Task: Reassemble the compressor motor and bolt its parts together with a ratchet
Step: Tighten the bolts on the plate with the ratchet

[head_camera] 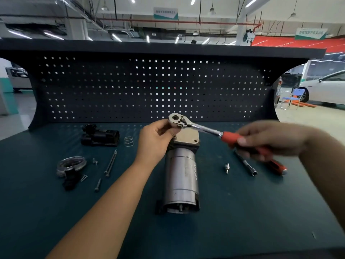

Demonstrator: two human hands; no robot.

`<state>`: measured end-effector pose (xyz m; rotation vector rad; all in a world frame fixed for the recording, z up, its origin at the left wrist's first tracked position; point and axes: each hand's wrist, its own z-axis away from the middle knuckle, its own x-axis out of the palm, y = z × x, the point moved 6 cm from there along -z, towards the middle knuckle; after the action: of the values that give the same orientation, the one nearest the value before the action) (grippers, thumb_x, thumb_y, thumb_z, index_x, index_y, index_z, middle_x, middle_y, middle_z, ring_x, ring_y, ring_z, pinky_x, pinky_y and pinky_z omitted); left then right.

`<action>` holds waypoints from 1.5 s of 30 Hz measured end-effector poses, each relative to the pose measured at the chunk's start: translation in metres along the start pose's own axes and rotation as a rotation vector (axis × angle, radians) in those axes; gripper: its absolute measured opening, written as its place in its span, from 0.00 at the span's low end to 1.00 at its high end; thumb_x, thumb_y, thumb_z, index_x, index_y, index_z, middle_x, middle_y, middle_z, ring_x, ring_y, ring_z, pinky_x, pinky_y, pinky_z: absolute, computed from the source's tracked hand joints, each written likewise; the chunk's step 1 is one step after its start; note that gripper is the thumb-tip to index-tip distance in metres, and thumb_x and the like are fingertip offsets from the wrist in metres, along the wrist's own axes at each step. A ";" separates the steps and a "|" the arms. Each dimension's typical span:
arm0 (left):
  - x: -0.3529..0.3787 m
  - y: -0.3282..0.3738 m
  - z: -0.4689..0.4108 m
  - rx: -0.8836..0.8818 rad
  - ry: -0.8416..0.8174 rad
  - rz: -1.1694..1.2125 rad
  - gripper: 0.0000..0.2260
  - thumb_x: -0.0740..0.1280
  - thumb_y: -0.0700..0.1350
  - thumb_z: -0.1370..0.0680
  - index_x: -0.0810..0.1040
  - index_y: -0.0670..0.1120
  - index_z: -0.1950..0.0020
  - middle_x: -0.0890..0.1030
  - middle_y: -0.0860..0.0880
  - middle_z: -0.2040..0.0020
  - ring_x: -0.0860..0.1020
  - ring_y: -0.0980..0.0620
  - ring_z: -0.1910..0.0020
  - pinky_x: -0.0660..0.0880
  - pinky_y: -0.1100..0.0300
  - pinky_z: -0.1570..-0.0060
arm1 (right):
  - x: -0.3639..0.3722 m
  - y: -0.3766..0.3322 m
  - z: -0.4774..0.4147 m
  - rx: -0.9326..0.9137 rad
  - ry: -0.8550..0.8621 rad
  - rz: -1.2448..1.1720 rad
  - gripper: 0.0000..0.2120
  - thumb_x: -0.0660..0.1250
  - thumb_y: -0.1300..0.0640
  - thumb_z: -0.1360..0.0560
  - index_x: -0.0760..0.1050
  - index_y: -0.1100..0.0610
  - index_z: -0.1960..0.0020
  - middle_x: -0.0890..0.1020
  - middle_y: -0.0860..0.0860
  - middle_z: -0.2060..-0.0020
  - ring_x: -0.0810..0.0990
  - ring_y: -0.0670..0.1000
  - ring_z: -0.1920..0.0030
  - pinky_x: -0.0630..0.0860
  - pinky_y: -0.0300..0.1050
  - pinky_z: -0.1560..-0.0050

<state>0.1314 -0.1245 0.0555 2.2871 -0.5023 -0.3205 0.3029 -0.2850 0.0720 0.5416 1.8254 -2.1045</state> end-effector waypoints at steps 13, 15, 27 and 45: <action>0.010 -0.002 0.012 0.103 0.227 -0.180 0.08 0.76 0.40 0.31 0.84 0.44 0.54 0.82 0.50 0.60 0.76 0.62 0.63 0.72 0.69 0.61 | 0.195 -0.022 -0.021 -0.195 -0.028 -0.713 0.16 0.62 0.59 0.22 0.66 0.70 0.41 0.78 0.63 0.59 0.81 0.57 0.63 0.81 0.50 0.63; 0.009 -0.004 0.010 0.054 0.207 -0.153 0.06 0.75 0.39 0.30 0.84 0.47 0.56 0.82 0.51 0.61 0.76 0.61 0.63 0.73 0.66 0.61 | 0.194 -0.021 -0.018 -0.226 -0.088 -0.733 0.14 0.65 0.56 0.26 0.71 0.65 0.47 0.80 0.59 0.60 0.81 0.56 0.63 0.81 0.50 0.62; 0.002 0.001 -0.001 0.019 0.019 -0.063 0.15 0.72 0.37 0.28 0.81 0.59 0.60 0.84 0.57 0.61 0.81 0.59 0.58 0.77 0.65 0.55 | 0.000 0.008 0.004 -0.070 0.241 -0.174 0.13 0.67 0.53 0.35 0.79 0.63 0.58 0.80 0.59 0.67 0.69 0.47 0.80 0.61 0.32 0.83; 0.008 -0.004 0.011 0.062 0.234 -0.091 0.12 0.77 0.43 0.33 0.78 0.56 0.58 0.82 0.57 0.61 0.78 0.64 0.62 0.74 0.68 0.60 | 0.197 -0.037 -0.026 -0.217 -0.008 -0.941 0.07 0.58 0.55 0.20 0.66 0.60 0.48 0.79 0.57 0.66 0.83 0.58 0.64 0.82 0.52 0.62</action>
<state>0.1356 -0.1330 0.0443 2.3734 -0.2935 -0.0804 0.1139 -0.2499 0.0086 -0.4930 2.5710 -2.3152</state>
